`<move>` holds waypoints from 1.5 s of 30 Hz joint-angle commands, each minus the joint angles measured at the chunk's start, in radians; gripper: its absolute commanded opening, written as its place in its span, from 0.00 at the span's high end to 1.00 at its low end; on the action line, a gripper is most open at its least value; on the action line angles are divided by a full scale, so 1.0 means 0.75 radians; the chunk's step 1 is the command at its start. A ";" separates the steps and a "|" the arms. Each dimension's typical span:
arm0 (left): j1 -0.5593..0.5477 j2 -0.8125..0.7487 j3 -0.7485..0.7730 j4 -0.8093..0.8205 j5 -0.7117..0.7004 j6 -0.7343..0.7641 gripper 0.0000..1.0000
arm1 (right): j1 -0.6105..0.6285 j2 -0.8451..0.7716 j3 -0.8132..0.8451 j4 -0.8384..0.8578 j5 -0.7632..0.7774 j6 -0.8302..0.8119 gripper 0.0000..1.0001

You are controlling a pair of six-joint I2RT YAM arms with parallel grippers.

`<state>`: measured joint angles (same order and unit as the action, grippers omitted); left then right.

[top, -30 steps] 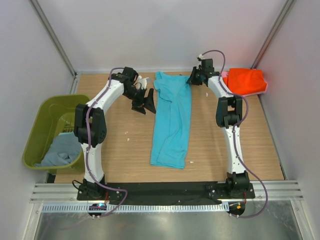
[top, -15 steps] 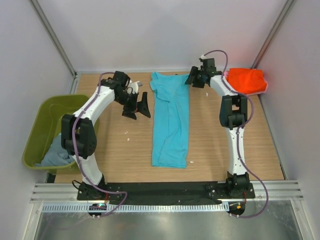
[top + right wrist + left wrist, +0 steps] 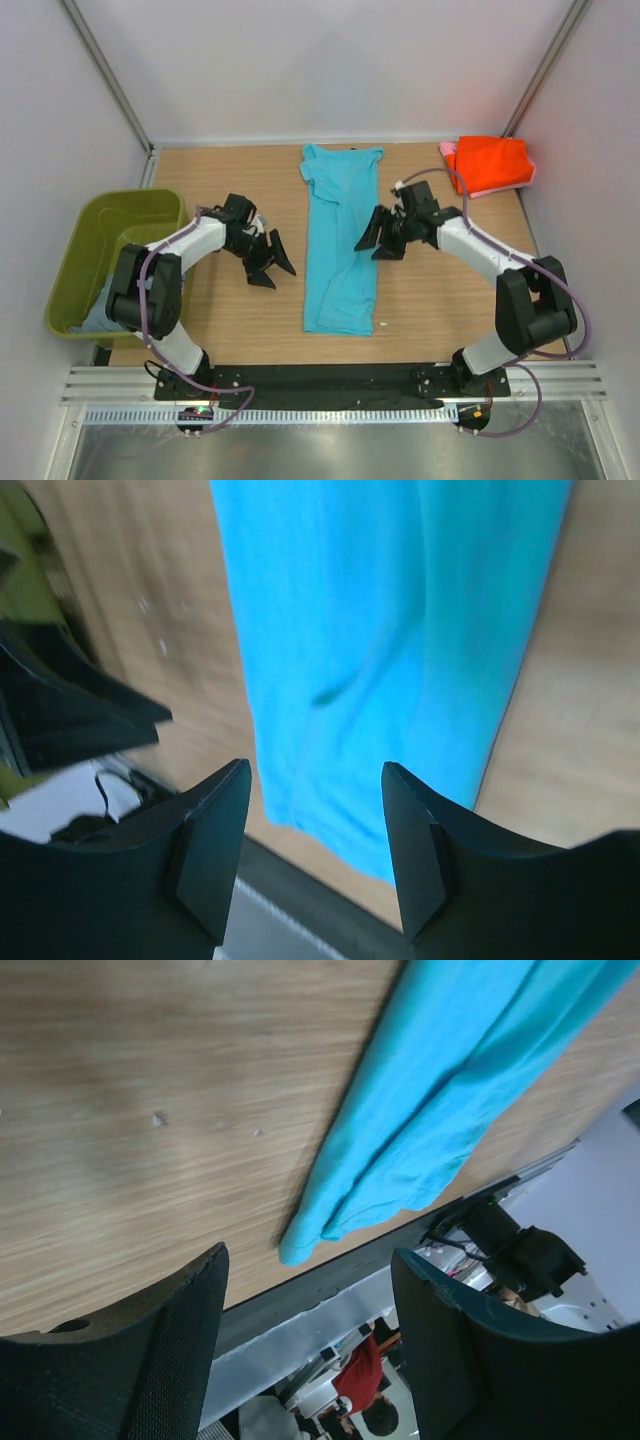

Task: Fold and stack the t-shirts
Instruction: Fold the tshirt

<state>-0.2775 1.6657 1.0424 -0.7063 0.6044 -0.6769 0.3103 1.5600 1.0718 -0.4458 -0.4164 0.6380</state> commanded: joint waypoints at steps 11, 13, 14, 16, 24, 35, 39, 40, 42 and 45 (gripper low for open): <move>-0.164 -0.180 -0.343 0.211 -0.102 -0.196 0.38 | 0.065 -0.335 -0.666 -0.003 -0.069 0.264 0.43; -0.182 -0.186 -0.381 0.238 -0.121 -0.212 0.39 | 0.067 -0.362 -0.725 0.042 -0.073 0.286 0.43; -0.190 -0.184 -0.390 0.250 -0.123 -0.218 0.39 | 0.069 -0.382 -0.736 0.046 -0.063 0.303 0.43; -0.221 -0.176 -0.388 0.248 -0.129 -0.218 0.41 | 0.089 -0.397 -0.754 0.058 -0.065 0.309 0.43; -0.364 -0.071 -0.345 0.338 -0.129 -0.269 0.44 | 0.183 -0.340 -0.754 0.110 -0.085 0.313 0.47; -0.405 -0.030 -0.351 0.371 -0.135 -0.306 0.47 | 0.241 -0.262 -0.764 0.150 -0.099 0.323 0.53; -0.419 -0.014 -0.355 0.379 -0.131 -0.318 0.53 | 0.269 -0.235 -0.762 0.171 -0.116 0.323 0.59; -0.426 -0.012 -0.351 0.381 -0.131 -0.327 0.56 | 0.269 -0.233 -0.760 0.169 -0.116 0.325 0.61; -0.436 -0.002 -0.345 0.381 -0.131 -0.331 0.59 | 0.275 -0.231 -0.758 0.169 -0.112 0.323 0.63; -0.444 0.000 -0.345 0.390 -0.123 -0.337 0.62 | 0.273 -0.245 -0.764 0.171 -0.106 0.315 0.68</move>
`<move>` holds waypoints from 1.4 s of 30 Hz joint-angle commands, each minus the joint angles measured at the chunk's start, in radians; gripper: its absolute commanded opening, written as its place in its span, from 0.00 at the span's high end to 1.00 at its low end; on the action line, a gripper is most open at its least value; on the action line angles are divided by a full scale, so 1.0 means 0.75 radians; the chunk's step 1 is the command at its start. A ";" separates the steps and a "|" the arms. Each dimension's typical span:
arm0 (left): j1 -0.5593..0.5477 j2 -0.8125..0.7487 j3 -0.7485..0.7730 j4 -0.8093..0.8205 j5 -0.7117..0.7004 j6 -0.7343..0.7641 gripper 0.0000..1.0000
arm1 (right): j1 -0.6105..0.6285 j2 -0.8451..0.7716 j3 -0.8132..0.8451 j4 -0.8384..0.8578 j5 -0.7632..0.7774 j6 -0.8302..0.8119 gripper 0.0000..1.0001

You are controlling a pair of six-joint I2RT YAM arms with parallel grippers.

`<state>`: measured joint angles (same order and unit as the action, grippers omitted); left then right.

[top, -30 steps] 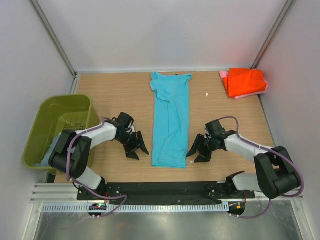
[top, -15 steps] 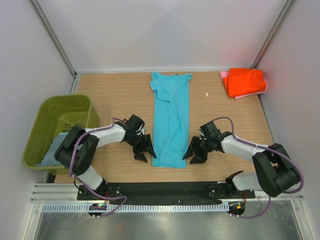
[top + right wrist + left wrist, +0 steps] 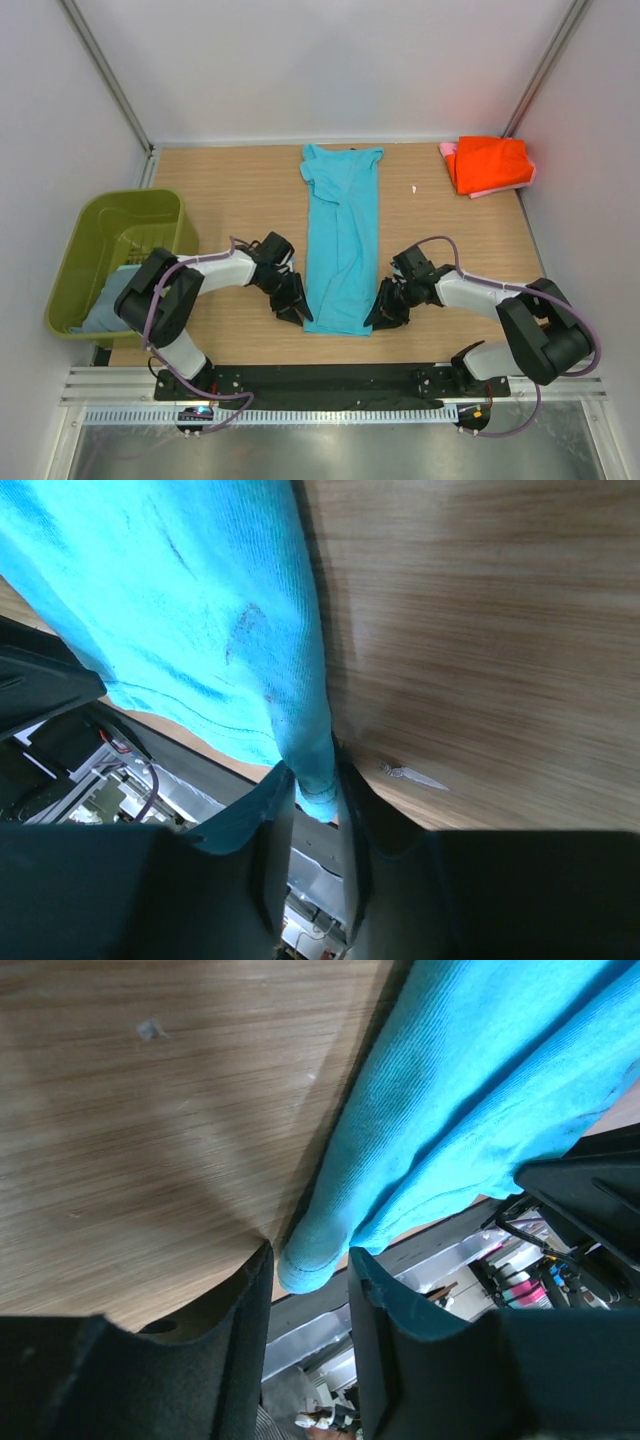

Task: Fold and stack the t-shirts
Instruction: Fold the tshirt

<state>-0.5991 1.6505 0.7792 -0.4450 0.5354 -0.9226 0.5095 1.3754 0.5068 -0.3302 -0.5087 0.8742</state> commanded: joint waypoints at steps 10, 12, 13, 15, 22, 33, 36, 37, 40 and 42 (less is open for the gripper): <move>-0.030 -0.018 0.010 0.043 -0.018 -0.013 1.00 | -0.002 -0.052 -0.017 0.048 0.048 -0.045 0.99; -0.030 -0.035 0.033 0.039 -0.016 0.007 1.00 | -0.023 -0.065 0.001 0.033 0.056 -0.065 0.99; -0.030 -0.059 0.049 0.035 -0.018 0.023 1.00 | -0.033 -0.073 0.013 0.009 0.065 -0.079 0.99; -0.025 -0.077 0.114 0.017 -0.025 0.076 1.00 | -0.070 -0.097 0.062 -0.012 0.065 -0.124 0.99; 0.036 -0.094 0.351 -0.096 -0.045 0.228 1.00 | -0.243 -0.075 0.253 -0.116 0.077 -0.259 0.98; 0.251 0.153 0.693 -0.116 -0.068 0.342 1.00 | -0.391 0.223 0.705 0.041 0.067 -0.311 0.99; 0.300 0.268 0.802 -0.102 -0.029 0.344 1.00 | -0.405 0.340 0.831 0.062 0.067 -0.335 0.99; 0.308 0.294 0.832 -0.100 -0.012 0.342 1.00 | -0.409 0.403 0.890 0.068 0.069 -0.343 0.99; 0.336 0.419 0.951 -0.090 0.028 0.338 1.00 | -0.415 0.518 1.003 0.090 0.071 -0.347 0.99; 0.349 0.476 1.059 -0.084 0.037 0.334 1.00 | -0.419 0.579 1.065 0.099 0.069 -0.360 0.99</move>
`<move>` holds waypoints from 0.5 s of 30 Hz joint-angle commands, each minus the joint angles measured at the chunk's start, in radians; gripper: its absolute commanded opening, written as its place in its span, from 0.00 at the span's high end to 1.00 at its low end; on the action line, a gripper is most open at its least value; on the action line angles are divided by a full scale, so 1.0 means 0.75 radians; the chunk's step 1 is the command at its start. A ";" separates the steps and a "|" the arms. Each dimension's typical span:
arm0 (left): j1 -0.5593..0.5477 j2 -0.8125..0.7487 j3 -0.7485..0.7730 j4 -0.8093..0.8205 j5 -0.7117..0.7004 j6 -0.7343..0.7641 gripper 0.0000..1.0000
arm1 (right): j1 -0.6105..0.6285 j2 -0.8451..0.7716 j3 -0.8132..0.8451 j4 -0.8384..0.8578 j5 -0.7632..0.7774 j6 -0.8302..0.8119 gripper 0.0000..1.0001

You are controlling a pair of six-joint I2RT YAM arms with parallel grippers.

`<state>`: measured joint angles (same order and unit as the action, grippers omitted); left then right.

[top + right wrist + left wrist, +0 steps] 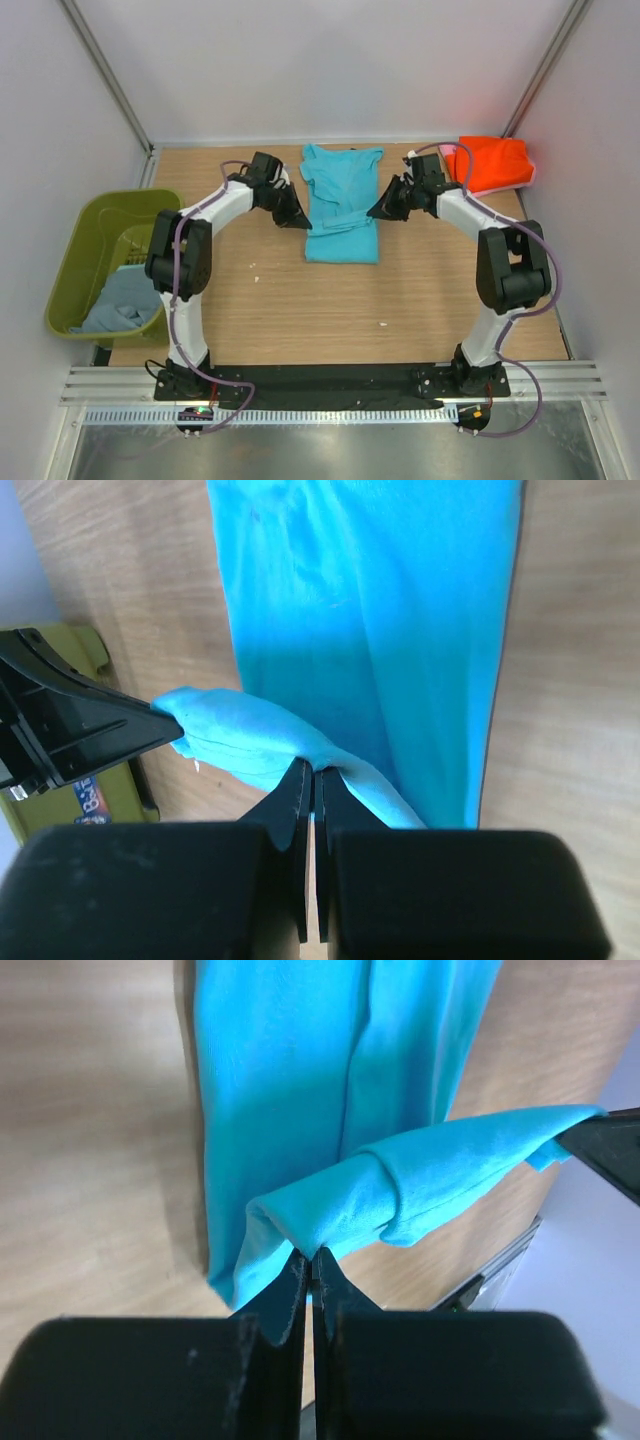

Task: Fold and stack the t-shirts
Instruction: Fold the tshirt

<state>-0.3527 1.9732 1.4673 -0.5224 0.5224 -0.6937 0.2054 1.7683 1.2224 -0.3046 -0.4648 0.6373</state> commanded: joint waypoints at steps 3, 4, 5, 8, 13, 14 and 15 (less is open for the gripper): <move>0.043 0.167 0.256 0.022 0.050 0.031 1.00 | -0.014 0.158 0.209 0.075 0.027 -0.060 0.99; 0.047 0.214 0.331 0.024 0.050 0.035 1.00 | -0.018 0.182 0.249 0.077 0.029 -0.062 0.98; 0.055 0.238 0.361 0.022 0.050 0.035 1.00 | -0.016 0.217 0.268 0.081 0.033 -0.070 0.99; 0.071 0.322 0.457 0.026 0.062 0.045 0.88 | -0.018 0.260 0.317 0.089 0.061 -0.087 0.99; 0.084 0.339 0.490 0.024 0.087 0.113 0.42 | -0.049 0.279 0.342 0.069 0.129 -0.126 0.61; 0.086 0.298 0.490 -0.025 0.083 0.133 0.23 | -0.059 0.266 0.340 0.042 0.133 -0.138 0.53; 0.088 0.274 0.488 -0.056 0.073 0.152 0.15 | -0.069 0.232 0.334 0.024 0.133 -0.156 0.51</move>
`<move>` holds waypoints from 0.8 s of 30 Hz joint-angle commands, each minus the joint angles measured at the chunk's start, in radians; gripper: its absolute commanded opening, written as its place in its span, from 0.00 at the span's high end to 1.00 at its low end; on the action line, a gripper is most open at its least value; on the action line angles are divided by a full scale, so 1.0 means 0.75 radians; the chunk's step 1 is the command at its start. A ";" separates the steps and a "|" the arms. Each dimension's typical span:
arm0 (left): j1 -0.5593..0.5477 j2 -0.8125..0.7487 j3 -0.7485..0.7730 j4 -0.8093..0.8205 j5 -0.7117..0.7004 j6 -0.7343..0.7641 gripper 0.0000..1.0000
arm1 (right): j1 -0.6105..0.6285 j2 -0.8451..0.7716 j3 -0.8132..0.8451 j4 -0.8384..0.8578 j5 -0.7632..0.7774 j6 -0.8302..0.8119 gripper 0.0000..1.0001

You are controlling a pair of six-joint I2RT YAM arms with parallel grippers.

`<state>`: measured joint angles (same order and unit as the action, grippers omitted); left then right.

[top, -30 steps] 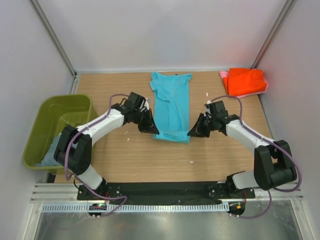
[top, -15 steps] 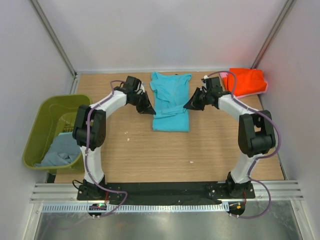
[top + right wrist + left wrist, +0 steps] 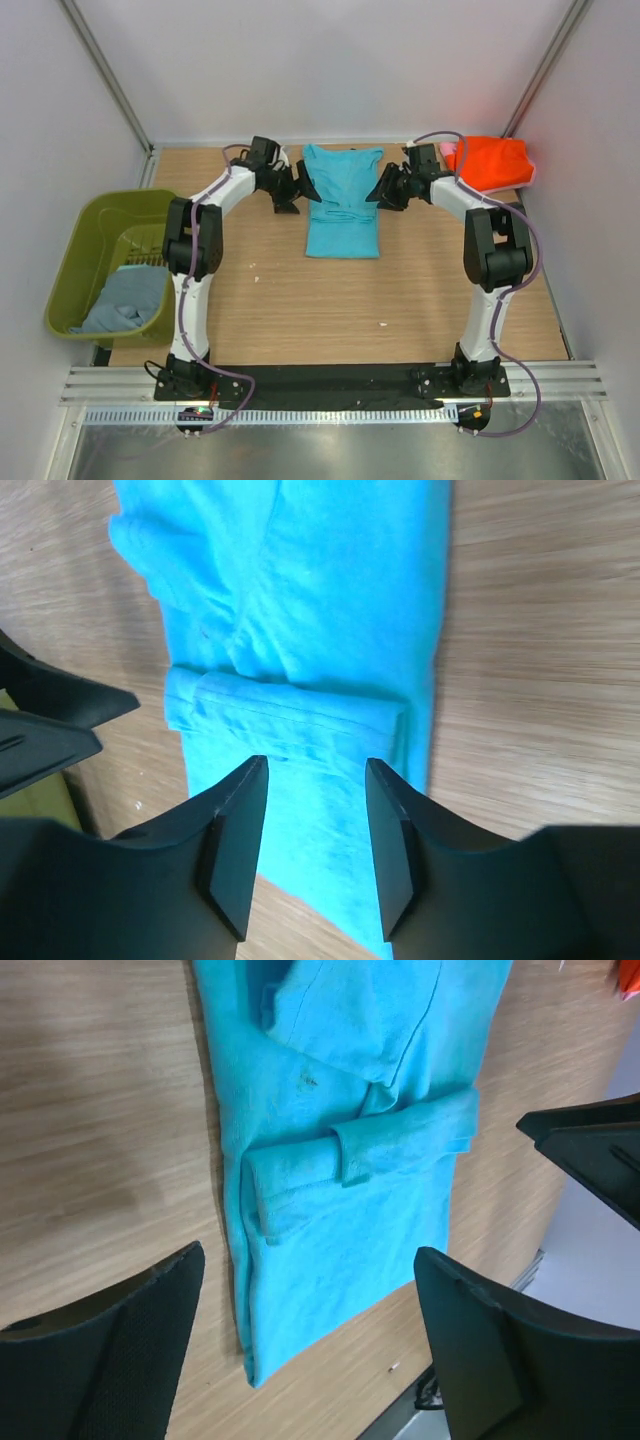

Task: Fold and stack the t-shirts
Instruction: Fold the tshirt

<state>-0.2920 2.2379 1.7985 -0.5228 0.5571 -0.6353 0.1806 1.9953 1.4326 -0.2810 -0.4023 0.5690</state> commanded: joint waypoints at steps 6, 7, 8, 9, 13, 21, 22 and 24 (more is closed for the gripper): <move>0.019 -0.255 -0.240 -0.115 0.202 0.025 0.18 | -0.077 -0.220 -0.167 -0.153 -0.083 -0.025 0.47; 0.019 -0.268 -0.291 -0.103 0.251 -0.003 0.20 | -0.075 -0.257 -0.210 -0.147 -0.106 0.010 0.47; 0.017 -0.280 -0.348 -0.062 0.280 -0.028 0.23 | -0.073 -0.271 -0.251 -0.141 -0.122 0.023 0.47; 0.017 -0.286 -0.419 -0.048 0.296 -0.069 0.24 | -0.063 -0.284 -0.286 -0.137 -0.128 0.033 0.47; 0.011 -0.286 -0.526 -0.007 0.341 -0.143 0.26 | -0.049 -0.327 -0.462 -0.122 -0.165 0.057 0.47; -0.020 -0.247 -0.567 0.059 0.357 -0.216 0.28 | -0.006 -0.335 -0.591 -0.069 -0.173 0.102 0.47; -0.024 -0.243 -0.571 0.077 0.362 -0.233 0.28 | 0.000 -0.333 -0.597 -0.057 -0.175 0.109 0.47; -0.038 -0.229 -0.584 0.096 0.366 -0.249 0.30 | -0.002 -0.325 -0.613 -0.037 -0.165 0.119 0.47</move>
<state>-0.3016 2.0506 1.3724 -0.5041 0.7822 -0.7815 0.1741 1.7859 0.9836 -0.3618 -0.5198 0.6304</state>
